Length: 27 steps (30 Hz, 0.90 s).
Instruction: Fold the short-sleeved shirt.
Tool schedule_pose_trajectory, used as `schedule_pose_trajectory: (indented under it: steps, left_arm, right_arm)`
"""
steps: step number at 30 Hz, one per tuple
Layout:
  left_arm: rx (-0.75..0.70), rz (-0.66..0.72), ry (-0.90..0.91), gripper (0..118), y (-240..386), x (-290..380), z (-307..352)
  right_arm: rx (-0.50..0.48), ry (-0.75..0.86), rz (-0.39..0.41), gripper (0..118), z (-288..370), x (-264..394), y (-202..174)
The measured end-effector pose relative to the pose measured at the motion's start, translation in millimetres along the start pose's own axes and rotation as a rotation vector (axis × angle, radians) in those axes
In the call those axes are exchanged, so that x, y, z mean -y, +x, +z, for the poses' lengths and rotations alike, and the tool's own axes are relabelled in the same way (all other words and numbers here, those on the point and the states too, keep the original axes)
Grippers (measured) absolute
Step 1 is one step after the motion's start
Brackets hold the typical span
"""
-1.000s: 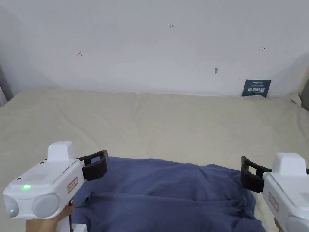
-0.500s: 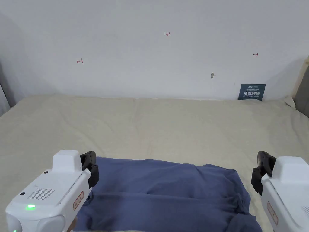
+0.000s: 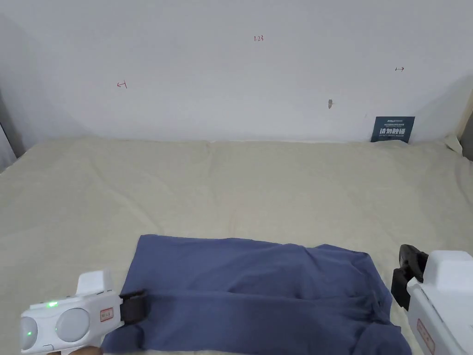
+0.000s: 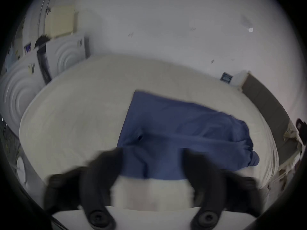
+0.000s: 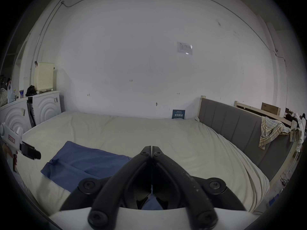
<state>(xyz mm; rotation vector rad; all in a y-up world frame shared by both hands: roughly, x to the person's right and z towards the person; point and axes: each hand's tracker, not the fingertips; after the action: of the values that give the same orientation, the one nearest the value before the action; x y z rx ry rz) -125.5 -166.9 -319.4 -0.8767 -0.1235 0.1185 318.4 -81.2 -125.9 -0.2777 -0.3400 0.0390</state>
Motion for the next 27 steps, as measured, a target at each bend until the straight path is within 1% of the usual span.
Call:
schedule_pose_trajectory:
  steps: [1, 3, 6, 8, 10, 11, 12, 13, 14, 15, 17, 18, 19, 20, 23, 24, 25, 26, 27]
  left_arm:
    - [-0.020, 0.011, -0.035, 117, -4, 3, -11]
    - [-0.071, 0.006, -0.056, 116, -10, 12, -25]
    - [-0.120, -0.026, -0.128, 106, -16, 18, -51]
    - [-0.127, -0.016, -0.148, 97, -21, 23, -67]
    - [-0.124, -0.012, -0.155, 73, -25, 28, -77]
    - [-0.113, -0.019, -0.161, 48, -24, 32, -80]
    - [-0.108, -0.029, -0.167, 19, -23, 36, -82]
    - [-0.071, -0.031, -0.166, 11, -22, 40, -80]
    - [-0.047, -0.027, -0.136, 7, -20, 42, -77]
    - [-0.070, -0.034, -0.131, 7, -16, 44, -75]
    - [-0.069, -0.061, -0.123, 6, -15, 44, -73]
    - [-0.063, -0.067, -0.118, 6, -17, 43, -70]
    - [-0.058, -0.071, -0.109, 6, -17, 41, -66]
    - [-0.049, -0.070, -0.095, 6, -18, 39, -60]
    - [-0.021, -0.060, -0.074, 6, -21, 33, -48]
    - [-0.015, -0.055, -0.069, 6, -22, 31, -45]
    - [-0.007, -0.049, -0.066, 6, -23, 29, -43]
    - [-0.001, -0.045, -0.065, 6, -23, 28, -42]
    - [0.001, -0.045, -0.064, 6, -24, 27, -43]
  right_arm:
    - [0.003, -0.012, -0.003, 3, -3, 3, 0]
    - [0.009, -0.038, -0.014, 3, -9, 10, 2]
    - [0.013, -0.081, -0.018, 3, -18, 22, 4]
    - [0.013, -0.112, -0.025, 3, -23, 30, 6]
    - [0.016, -0.133, -0.029, 3, -27, 37, 8]
    - [0.019, -0.149, -0.031, 3, -29, 40, 9]
    - [0.021, -0.168, -0.034, 3, -32, 44, 11]
    - [0.025, -0.188, -0.040, 4, -34, 48, 13]
    - [0.029, -0.216, -0.045, 14, -38, 52, 16]
    - [0.029, -0.245, -0.054, 37, -43, 58, 19]
    - [0.024, -0.325, -0.066, 75, -55, 70, 24]
    - [0.023, -0.373, -0.074, 97, -62, 78, 26]
    - [0.026, -0.422, -0.073, 108, -70, 85, 28]
    - [0.035, -0.476, -0.076, 112, -78, 95, 30]
    - [0.038, -0.583, -0.104, 110, -100, 126, 35]
    - [0.033, -0.626, -0.101, 107, -108, 137, 37]
    - [0.037, -0.656, -0.110, 101, -115, 146, 38]
    - [0.045, -0.680, -0.103, 89, -121, 155, 39]
    - [0.055, -0.705, -0.099, 74, -126, 162, 39]
